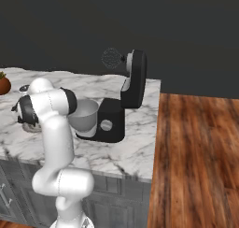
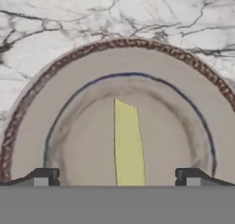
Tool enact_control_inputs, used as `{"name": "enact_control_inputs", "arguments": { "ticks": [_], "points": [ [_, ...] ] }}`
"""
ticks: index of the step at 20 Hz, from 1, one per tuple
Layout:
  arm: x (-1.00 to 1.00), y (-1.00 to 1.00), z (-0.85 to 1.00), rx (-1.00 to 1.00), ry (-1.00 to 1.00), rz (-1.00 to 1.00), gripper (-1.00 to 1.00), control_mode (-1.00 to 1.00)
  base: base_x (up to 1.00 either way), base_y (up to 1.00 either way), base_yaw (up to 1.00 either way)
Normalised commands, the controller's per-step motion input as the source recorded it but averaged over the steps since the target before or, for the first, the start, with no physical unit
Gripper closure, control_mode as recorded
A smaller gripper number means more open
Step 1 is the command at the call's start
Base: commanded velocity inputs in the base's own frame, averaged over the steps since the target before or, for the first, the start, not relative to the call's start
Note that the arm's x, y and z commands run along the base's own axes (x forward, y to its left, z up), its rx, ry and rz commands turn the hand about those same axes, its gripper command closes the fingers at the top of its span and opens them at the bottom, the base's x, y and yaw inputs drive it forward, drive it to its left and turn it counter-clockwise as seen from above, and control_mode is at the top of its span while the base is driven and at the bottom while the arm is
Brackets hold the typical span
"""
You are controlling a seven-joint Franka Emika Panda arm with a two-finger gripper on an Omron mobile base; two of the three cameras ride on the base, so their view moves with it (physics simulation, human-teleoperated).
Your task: Add butter and sugar cubes to the stand mixer bowl and then turn on the stand mixer to begin making frosting.
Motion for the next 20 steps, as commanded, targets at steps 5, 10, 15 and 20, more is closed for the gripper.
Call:
{"name": "enact_control_inputs", "arguments": {
  "ticks": [5,10,15,20],
  "points": [
    [0.18,0.21,-0.28,-0.02,0.03,0.0,-1.0,-1.0,0.0,0.0,0.0],
    [0.22,0.06,-0.24,0.0,0.01,0.0,-1.0,-1.0,0.0,0.0,0.0],
    [0.17,0.0,-0.2,0.0,0.0,0.0,-1.0,-1.0,0.0,0.0,0.0],
    [0.11,0.11,-0.29,-0.01,0.06,0.0,1.0,-1.0,0.0,0.0,0.0]
  ]
}}
